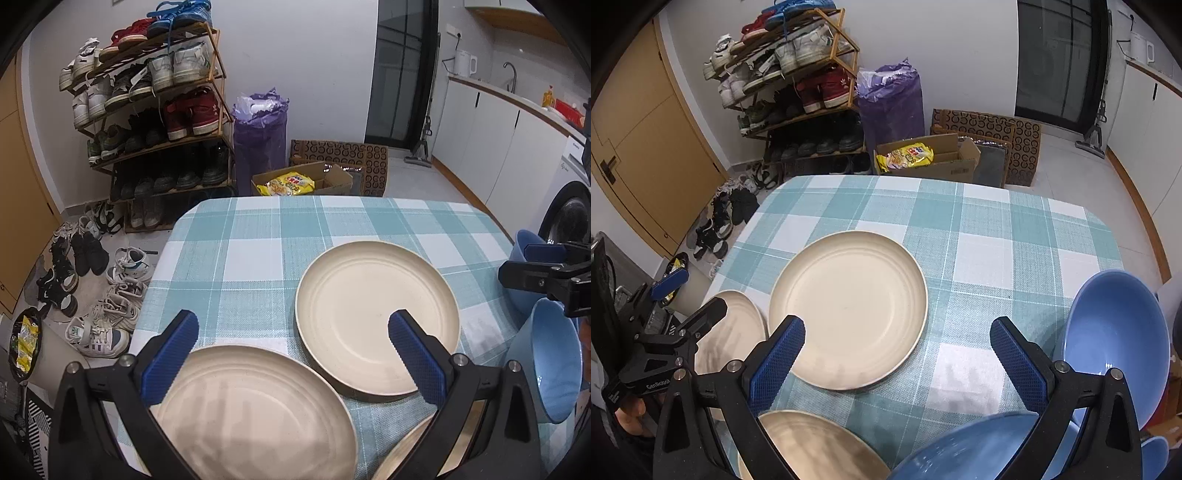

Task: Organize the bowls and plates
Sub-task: 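Close the left gripper on the cream plate rim while the right gripper closes beside it, then lift the cream plate off the table with both grippers, then carry the cream plate over another cream plate and lower it on top, then open both grippers to release the stacked cream plate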

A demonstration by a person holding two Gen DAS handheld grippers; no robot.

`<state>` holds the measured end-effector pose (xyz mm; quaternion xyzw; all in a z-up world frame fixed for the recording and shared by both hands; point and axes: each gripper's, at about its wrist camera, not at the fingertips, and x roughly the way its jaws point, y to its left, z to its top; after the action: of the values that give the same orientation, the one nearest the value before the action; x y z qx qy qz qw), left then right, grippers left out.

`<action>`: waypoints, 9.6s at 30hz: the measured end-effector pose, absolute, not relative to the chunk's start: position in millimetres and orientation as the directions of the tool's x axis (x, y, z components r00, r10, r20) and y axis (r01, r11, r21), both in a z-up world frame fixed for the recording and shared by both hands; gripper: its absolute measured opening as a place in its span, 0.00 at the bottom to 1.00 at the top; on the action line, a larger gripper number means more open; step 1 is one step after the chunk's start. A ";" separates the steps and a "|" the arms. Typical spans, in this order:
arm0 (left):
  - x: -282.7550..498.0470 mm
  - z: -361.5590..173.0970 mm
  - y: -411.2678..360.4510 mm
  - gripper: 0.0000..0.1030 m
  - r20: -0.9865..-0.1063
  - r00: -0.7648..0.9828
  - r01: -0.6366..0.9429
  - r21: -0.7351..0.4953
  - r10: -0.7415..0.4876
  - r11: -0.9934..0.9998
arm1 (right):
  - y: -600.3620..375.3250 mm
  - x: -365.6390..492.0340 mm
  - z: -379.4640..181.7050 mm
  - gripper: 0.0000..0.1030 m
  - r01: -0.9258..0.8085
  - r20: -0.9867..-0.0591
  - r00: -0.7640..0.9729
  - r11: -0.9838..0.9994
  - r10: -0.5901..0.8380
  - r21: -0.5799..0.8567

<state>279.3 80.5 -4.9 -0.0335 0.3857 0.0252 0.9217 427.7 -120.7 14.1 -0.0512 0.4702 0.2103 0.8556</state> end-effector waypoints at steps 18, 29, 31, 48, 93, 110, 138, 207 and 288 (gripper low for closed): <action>318.6 -47.7 79.4 0.81 -0.793 0.608 -0.035 -0.077 -0.040 0.996 | -109.9 475.2 -39.3 0.85 -0.365 -0.900 0.335 0.919 0.279 0.149; 333.2 -63.6 70.8 0.59 -0.830 0.555 -0.011 -0.077 -0.058 0.997 | -100.8 489.2 -63.8 0.75 -0.363 -0.932 0.263 0.920 0.250 0.144; 334.9 -67.1 70.0 0.54 -0.837 0.543 -0.008 -0.079 -0.062 0.997 | -99.0 490.3 -68.1 0.73 -0.366 -0.937 0.251 0.920 0.242 0.140; 338.1 -78.6 69.0 0.29 -0.855 0.515 -0.004 -0.068 -0.057 0.998 | -94.6 489.9 -85.9 0.29 -0.384 -0.956 0.202 0.916 0.211 0.121; 288.9 -21.3 58.0 0.17 -0.777 0.628 0.000 -0.056 -0.043 0.998 | -112.1 439.5 -33.6 0.15 -0.422 -0.899 0.397 0.907 0.185 0.001; 251.2 12.7 49.6 0.17 -0.730 0.683 0.009 -0.038 -0.034 0.999 | -123.7 401.9 4.6 0.15 -0.419 -0.860 0.457 0.908 0.227 0.016; 176.4 38.6 43.7 0.17 -0.671 0.741 0.016 -0.025 -0.029 1.000 | -142.4 313.3 44.2 0.15 -0.455 -0.786 0.530 0.889 0.318 0.053; 87.8 -34.0 20.7 0.17 -0.688 0.725 0.029 0.016 -0.010 0.999 | -168.7 181.8 -37.9 0.15 -0.448 -0.735 0.601 0.894 0.315 0.017; 99.0 -63.2 8.2 0.40 -0.740 0.672 0.044 0.018 -0.016 0.999 | -170.9 185.3 -81.7 0.32 -0.402 -0.767 0.600 0.915 0.227 -0.044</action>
<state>99.0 8.2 -63.2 0.0170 0.4047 -0.0163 0.9142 185.3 -170.9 -81.7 -0.1067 0.4107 0.1770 0.8880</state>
